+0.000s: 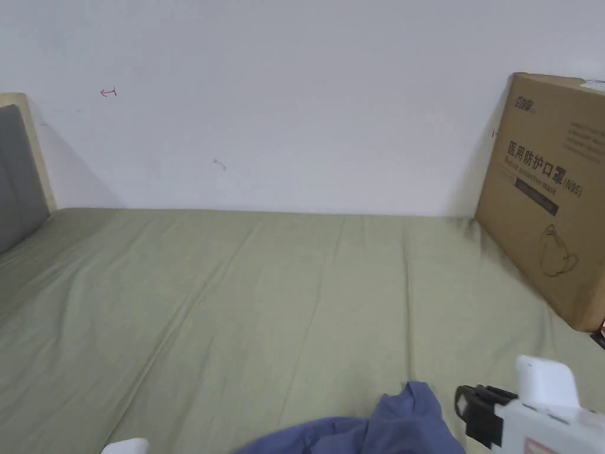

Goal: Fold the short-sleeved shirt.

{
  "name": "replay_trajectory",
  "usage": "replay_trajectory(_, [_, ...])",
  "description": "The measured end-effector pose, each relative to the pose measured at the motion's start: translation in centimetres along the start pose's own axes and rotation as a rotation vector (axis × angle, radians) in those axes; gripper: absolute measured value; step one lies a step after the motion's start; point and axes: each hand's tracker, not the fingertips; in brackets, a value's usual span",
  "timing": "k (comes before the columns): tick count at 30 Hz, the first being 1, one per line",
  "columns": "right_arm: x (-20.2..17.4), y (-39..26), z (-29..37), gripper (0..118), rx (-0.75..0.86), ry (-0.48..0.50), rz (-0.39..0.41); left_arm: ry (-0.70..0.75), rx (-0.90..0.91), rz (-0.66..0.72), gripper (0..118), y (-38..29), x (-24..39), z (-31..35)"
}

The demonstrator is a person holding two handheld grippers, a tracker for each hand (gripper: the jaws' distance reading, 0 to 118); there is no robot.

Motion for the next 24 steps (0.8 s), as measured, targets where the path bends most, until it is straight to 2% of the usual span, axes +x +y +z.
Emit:
replay_trajectory(2, [1.0,2.6,-3.3,0,-0.153,0.059,-0.050,-0.170,0.065,0.090,9,-0.6,-0.6,2.3])
replay_trajectory(3, [1.5,3.6,-4.6,2,-0.188,0.073,-0.102,-0.185,0.116,0.070,9,-0.9,-0.4,3.4])
replay_trajectory(4, [2.1,4.7,-6.3,16,-0.241,0.058,-0.155,-0.127,0.180,0.010,9,-1.1,0.1,4.7])
replay_trajectory(5, [2.6,5.7,-8.2,44,-0.321,0.027,-0.178,-0.065,0.241,-0.047,9,-1.3,0.6,6.0])
replay_trajectory(6, [3.0,6.5,-9.8,83,-0.371,0.019,-0.207,-0.050,0.274,-0.073,9,-1.6,0.8,6.9])
replay_trajectory(7, [3.6,7.0,-11.9,111,-0.455,0.008,-0.214,-0.069,0.299,-0.074,9,-1.8,0.9,7.8])
replay_trajectory(8, [3.9,7.3,-13.9,114,-0.502,-0.016,-0.201,-0.093,0.307,-0.063,9,-1.9,0.8,8.4])
replay_trajectory(12, [4.3,7.9,-20.2,114,-0.590,-0.144,-0.129,-0.103,0.306,-0.057,9,-2.0,0.7,9.3])
replay_trajectory(14, [4.7,7.7,-23.5,109,-0.671,-0.184,-0.057,-0.062,0.344,-0.109,9,-2.3,1.1,9.6])
replay_trajectory(15, [4.8,7.2,-24.5,98,-0.712,-0.195,-0.029,-0.041,0.351,-0.128,9,-2.3,1.2,9.5])
replay_trajectory(18, [5.1,6.3,-25.7,7,-0.716,-0.181,-0.023,-0.040,0.313,-0.135,9,-2.1,1.0,8.9])
replay_trajectory(20, [5.0,6.0,-24.5,6,-0.710,-0.155,-0.043,-0.046,0.309,-0.118,9,-2.1,0.6,8.8])
replay_trajectory(24, [5.1,8.0,-19.8,5,-0.543,-0.107,-0.045,-0.071,0.306,-0.070,9,-2.0,-0.2,9.0])
